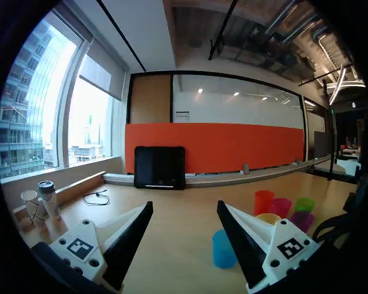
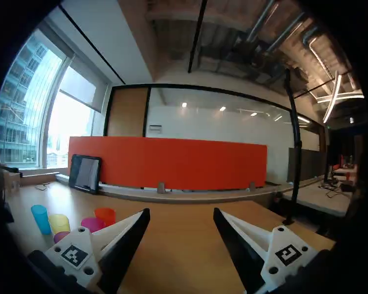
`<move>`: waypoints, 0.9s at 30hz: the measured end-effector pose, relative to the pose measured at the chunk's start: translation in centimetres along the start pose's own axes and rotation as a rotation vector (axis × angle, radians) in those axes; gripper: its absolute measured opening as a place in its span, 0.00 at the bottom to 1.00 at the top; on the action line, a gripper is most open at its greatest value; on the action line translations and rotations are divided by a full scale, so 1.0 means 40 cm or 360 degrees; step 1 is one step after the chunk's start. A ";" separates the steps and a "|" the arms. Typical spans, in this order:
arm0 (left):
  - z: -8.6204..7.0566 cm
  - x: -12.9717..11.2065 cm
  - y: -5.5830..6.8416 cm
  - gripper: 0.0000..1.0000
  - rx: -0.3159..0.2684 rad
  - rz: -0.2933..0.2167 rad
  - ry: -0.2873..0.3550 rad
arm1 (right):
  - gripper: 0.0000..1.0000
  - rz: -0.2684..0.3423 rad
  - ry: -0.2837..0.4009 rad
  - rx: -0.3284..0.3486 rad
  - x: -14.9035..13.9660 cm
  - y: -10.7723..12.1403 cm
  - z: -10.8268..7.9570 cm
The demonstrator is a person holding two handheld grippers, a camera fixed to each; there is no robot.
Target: Pour water
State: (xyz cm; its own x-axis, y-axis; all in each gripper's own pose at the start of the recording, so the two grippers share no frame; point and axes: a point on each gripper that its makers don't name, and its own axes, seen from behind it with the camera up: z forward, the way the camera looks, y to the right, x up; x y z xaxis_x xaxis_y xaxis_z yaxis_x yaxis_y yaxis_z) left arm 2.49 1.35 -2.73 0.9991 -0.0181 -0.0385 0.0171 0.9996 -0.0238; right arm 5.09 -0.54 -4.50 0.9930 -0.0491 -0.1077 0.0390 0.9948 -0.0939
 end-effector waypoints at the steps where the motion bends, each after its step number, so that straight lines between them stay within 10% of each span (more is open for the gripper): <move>1: 0.000 -0.004 -0.001 0.97 0.0008 0.0003 -0.0001 | 1.00 0.0010 -0.0002 0.0001 -0.001 0.001 -0.001; 27: 0.010 -0.078 0.021 0.97 0.0072 0.0035 0.0017 | 1.00 0.0035 -0.0011 -0.0022 0.027 0.011 -0.006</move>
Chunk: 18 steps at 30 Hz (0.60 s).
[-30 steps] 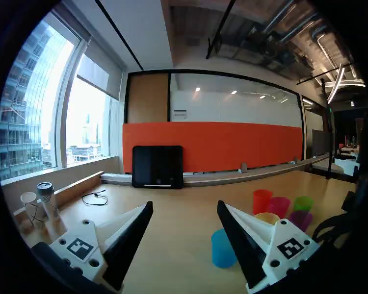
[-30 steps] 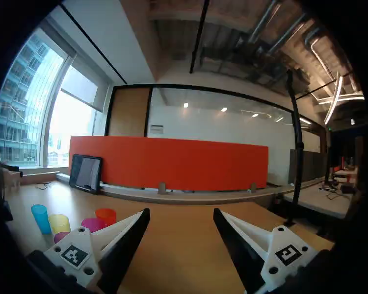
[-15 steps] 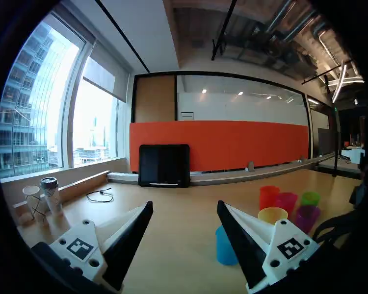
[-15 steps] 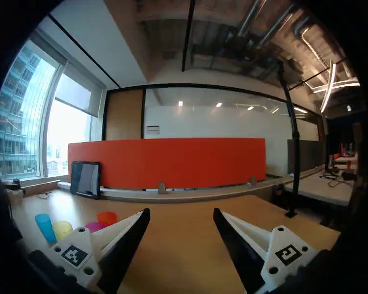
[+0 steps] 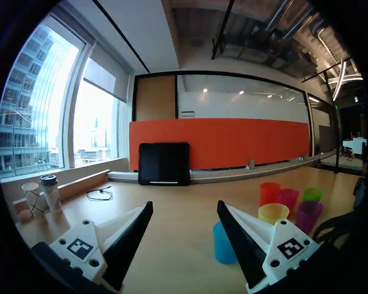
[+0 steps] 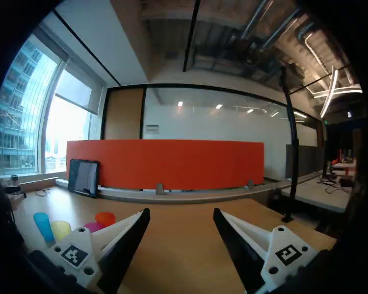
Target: Pour water
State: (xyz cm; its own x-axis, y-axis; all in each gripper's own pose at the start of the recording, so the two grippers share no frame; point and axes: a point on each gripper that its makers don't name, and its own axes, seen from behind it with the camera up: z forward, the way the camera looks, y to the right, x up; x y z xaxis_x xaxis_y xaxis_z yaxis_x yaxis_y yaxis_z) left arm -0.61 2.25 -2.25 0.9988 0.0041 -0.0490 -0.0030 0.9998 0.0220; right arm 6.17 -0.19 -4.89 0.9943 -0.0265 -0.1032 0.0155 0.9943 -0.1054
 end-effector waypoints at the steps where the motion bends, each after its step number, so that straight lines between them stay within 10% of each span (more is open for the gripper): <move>1: 0.002 0.000 0.001 0.97 -0.0003 0.0000 0.0002 | 1.00 -0.0001 0.0000 0.0002 0.002 -0.001 0.000; 18: 0.035 -0.031 -0.039 0.97 0.0026 0.0010 -0.0002 | 1.00 0.0002 -0.0006 -0.0004 0.007 -0.006 -0.005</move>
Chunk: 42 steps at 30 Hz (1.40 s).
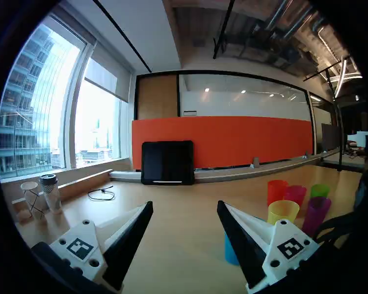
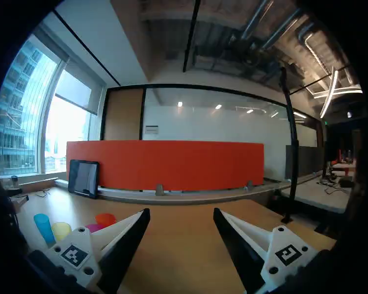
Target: Pour water
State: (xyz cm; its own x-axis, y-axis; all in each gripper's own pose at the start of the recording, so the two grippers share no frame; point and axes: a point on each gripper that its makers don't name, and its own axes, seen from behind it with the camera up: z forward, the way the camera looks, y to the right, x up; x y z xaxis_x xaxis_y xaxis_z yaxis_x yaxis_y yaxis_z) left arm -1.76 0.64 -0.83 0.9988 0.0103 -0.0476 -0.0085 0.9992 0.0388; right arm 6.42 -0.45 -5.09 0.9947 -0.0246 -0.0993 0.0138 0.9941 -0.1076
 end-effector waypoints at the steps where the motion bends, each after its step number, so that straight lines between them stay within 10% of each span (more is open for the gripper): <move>1: 0.001 -0.002 0.001 0.97 -0.0003 -0.0005 -0.0002 | 1.00 -0.0001 -0.0002 -0.0001 -0.001 0.001 0.000; 42: 0.003 -0.014 0.008 0.97 -0.0035 -0.0039 -0.0019 | 1.00 -0.0063 0.0048 0.0054 0.003 -0.011 -0.002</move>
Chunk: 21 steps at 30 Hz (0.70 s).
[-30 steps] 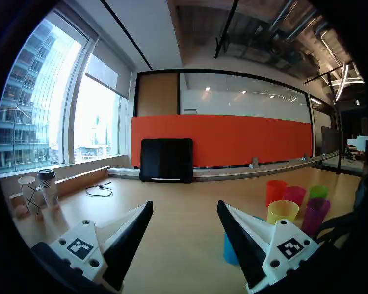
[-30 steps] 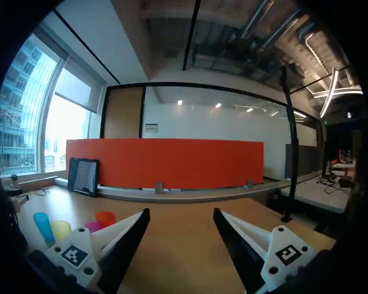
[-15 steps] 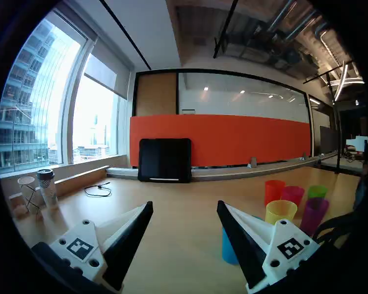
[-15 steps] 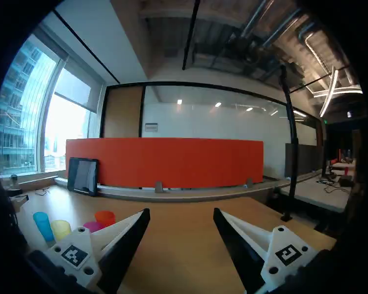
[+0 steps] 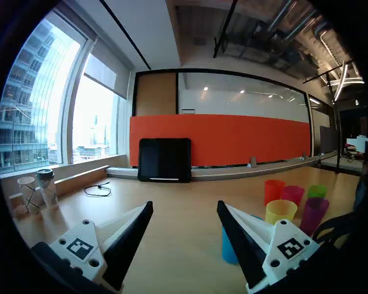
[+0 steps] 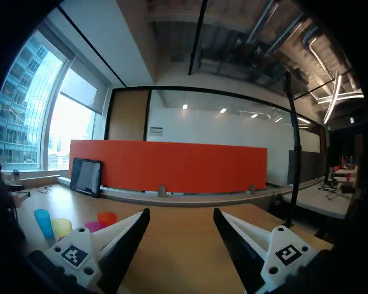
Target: Pour water
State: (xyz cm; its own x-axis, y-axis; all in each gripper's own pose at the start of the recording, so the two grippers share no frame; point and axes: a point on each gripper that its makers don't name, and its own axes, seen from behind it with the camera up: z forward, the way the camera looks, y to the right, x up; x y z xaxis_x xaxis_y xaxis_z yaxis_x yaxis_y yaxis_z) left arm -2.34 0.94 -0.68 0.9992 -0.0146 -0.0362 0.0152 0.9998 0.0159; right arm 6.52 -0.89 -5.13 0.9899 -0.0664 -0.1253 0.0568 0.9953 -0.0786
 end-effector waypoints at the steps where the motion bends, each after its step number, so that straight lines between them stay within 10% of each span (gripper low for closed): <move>1: 0.000 0.000 0.000 0.97 0.0000 0.0001 0.0000 | 1.00 -0.0007 -0.0001 0.0005 -0.004 -0.001 0.001; 21: 0.001 0.001 -0.001 0.97 0.0001 0.0001 -0.0001 | 1.00 -0.0021 0.0006 0.0087 -0.087 -0.057 0.033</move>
State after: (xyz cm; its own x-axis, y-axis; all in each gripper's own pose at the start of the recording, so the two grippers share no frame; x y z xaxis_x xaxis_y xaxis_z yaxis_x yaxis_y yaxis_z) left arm -2.28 0.91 -0.65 0.9993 -0.0141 -0.0359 0.0147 0.9998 0.0166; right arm 3.11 -2.84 -3.21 0.9885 -0.0798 -0.1281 0.0771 0.9967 -0.0260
